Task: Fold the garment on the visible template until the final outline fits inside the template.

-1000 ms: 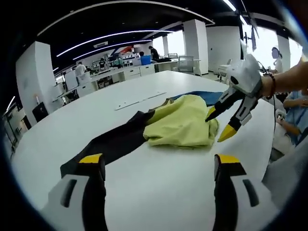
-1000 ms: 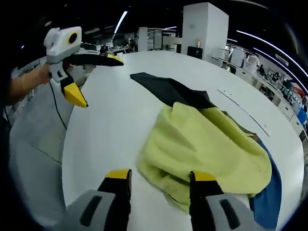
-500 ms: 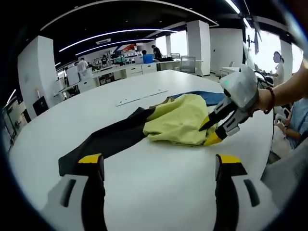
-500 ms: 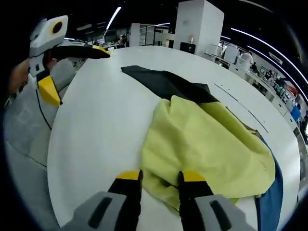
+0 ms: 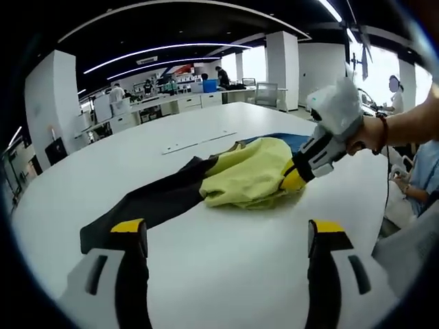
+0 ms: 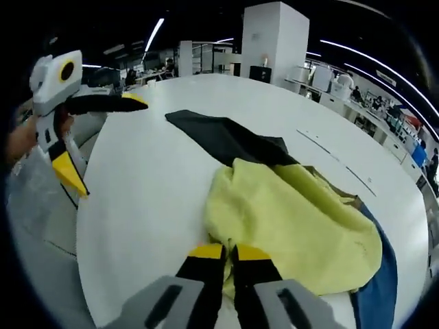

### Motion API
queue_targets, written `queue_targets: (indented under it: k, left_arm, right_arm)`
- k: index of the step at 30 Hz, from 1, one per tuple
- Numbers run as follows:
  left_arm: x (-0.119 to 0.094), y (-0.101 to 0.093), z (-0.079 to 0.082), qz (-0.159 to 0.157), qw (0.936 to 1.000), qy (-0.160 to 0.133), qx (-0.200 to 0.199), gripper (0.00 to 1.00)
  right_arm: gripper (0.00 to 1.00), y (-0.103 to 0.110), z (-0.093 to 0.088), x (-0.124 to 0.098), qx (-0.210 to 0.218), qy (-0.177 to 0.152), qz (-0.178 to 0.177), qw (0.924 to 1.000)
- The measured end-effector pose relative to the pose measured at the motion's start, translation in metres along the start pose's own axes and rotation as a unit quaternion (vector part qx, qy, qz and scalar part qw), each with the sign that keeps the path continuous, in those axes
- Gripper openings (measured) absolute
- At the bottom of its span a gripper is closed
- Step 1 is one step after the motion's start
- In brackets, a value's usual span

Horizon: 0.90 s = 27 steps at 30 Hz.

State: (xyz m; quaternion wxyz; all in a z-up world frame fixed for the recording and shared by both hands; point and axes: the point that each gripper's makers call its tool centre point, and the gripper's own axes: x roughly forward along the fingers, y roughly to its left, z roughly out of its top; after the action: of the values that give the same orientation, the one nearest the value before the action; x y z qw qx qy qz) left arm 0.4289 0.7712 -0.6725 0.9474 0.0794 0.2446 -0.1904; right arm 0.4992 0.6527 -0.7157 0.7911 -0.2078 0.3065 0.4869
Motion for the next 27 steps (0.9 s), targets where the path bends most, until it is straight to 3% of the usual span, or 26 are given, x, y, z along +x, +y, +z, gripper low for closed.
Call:
queue_targets:
  k: [5,8,11,15,22,27]
  left_arm:
    - [0.004,-0.003,0.002,-0.011,0.9999,0.000,0.002,0.90]
    - [0.005,-0.002,0.005,-0.011,0.9999,-0.005,0.002,0.90]
    - [0.009,-0.003,0.007,-0.015,0.9999,-0.007,0.001,0.88]
    - [0.012,-0.004,0.008,-0.018,0.9998,-0.007,0.003,0.87]
    - [0.017,-0.005,0.005,-0.022,0.9997,-0.004,-0.001,0.84]
    - [0.023,-0.008,0.004,-0.029,0.9996,0.000,-0.001,0.82]
  right_arm:
    - [0.00,-0.026,0.031,-0.012,0.015,-0.029,-0.012,0.9994]
    - [0.00,-0.044,0.051,-0.013,0.050,-0.053,-0.022,0.9971]
    - [0.00,-0.062,0.065,-0.009,0.053,-0.062,-0.033,0.9961]
    - [0.00,-0.079,0.074,0.002,0.086,-0.065,-0.034,0.9936]
    - [0.00,-0.106,0.077,0.024,0.100,-0.049,-0.050,0.9926]
    - [0.00,-0.126,0.071,0.045,0.116,-0.027,-0.059,0.9911]
